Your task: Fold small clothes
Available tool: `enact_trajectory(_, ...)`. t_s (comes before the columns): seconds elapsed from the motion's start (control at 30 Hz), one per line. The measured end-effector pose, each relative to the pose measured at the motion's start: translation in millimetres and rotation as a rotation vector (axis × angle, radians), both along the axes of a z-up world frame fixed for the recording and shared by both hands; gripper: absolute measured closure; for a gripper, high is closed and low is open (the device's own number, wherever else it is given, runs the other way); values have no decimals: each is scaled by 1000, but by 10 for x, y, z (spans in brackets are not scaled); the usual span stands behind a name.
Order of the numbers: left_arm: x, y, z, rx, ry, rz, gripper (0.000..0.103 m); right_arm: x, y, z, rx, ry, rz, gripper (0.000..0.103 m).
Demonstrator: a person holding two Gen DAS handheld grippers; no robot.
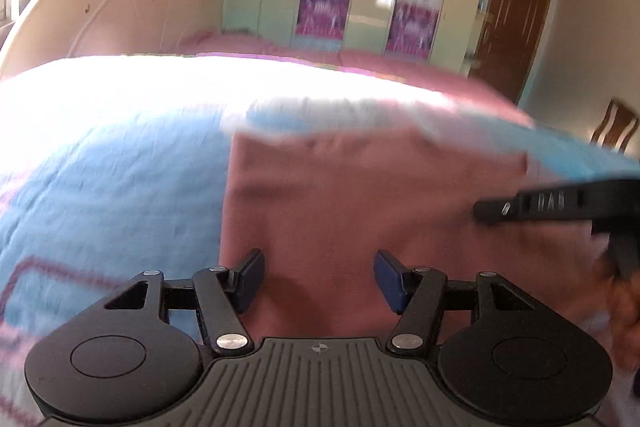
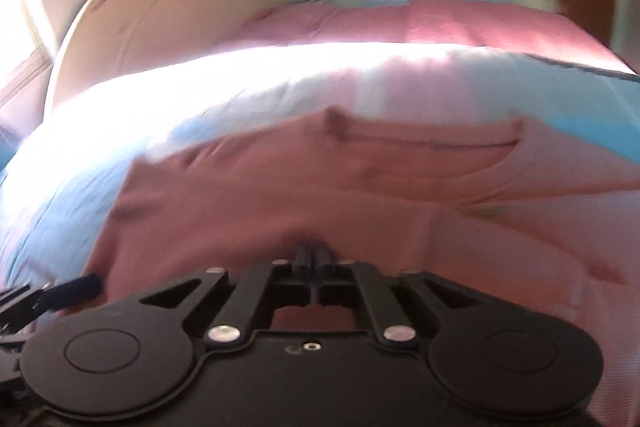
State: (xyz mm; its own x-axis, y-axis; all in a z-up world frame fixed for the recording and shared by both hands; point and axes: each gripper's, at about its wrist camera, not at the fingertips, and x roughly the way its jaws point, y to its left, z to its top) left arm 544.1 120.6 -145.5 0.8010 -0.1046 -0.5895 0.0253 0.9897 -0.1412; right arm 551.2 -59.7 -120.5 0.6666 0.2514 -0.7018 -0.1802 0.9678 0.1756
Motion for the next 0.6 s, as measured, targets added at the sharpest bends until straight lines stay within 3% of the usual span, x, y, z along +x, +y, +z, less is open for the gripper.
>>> enact_trajectory(0.13, 680, 66, 22, -10, 29, -9, 43, 67, 56, 91, 17, -55, 2, 89)
enact_trajectory(0.2, 1040, 143, -138, 36, 76, 17, 43, 217, -12, 61, -2, -42, -71, 89)
enact_trajectory(0.27, 1199, 241, -183, 4, 62, 3, 43, 325, -242, -14, -36, -3, -185, 94)
enact_trajectory(0.3, 1208, 252, -136, 4, 72, -2, 43, 339, -357, -46, -39, 8, -233, 94)
enact_trajectory(0.4, 909, 175, 34, 5, 27, 4, 42, 201, -744, 29, 36, -22, -314, 79)
enact_trajectory(0.47, 764, -42, 38, 11, 11, -45, 25, 39, -773, 72, 74, -28, -261, 77)
enact_trajectory(0.53, 599, -287, -56, 75, 4, -77, 24, -74, -613, 10, 75, -10, -173, 77)
enact_trajectory(0.6, 455, -265, -218, 107, 40, -46, 24, -201, -461, -52, -19, -18, -114, 79)
